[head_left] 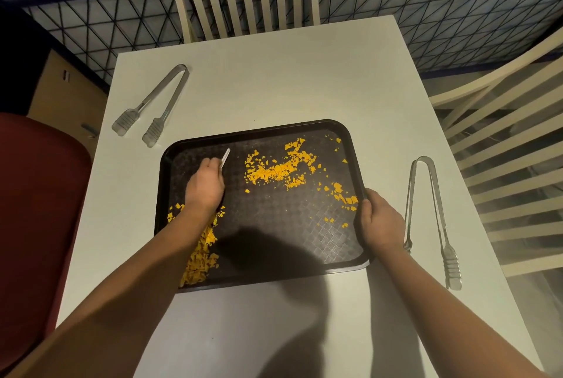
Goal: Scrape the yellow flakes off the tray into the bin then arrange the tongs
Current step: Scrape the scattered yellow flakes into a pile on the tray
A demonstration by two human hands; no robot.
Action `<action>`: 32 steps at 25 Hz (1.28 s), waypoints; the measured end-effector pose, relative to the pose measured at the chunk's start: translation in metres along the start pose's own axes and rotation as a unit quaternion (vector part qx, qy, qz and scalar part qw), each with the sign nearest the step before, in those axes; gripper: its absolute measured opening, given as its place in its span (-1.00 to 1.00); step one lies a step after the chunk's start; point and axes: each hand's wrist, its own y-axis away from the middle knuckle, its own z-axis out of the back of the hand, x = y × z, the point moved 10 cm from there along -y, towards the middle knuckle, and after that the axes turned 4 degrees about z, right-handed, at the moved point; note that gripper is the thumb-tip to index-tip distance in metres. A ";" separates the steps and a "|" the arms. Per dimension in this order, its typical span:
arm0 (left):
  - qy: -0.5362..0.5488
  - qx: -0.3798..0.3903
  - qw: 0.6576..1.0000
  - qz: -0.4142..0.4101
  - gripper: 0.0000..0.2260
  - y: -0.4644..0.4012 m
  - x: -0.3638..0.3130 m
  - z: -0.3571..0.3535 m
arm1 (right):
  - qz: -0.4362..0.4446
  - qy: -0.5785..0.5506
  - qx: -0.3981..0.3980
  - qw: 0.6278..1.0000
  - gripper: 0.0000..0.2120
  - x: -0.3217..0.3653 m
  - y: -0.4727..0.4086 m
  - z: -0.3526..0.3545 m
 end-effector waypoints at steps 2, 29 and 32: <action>0.043 0.013 0.999 0.005 -0.79 0.000 -0.008 -0.006 | 0.000 0.002 -0.004 1.000 -0.58 0.000 0.000 0.001; -0.081 0.093 0.944 -0.305 -0.79 0.030 -0.072 -0.031 | 0.017 -0.001 -0.012 1.000 -0.61 0.003 0.001 0.002; -0.026 0.046 0.973 -0.223 -0.79 0.010 -0.057 -0.012 | 0.020 0.001 -0.015 1.000 -0.61 0.004 0.001 0.002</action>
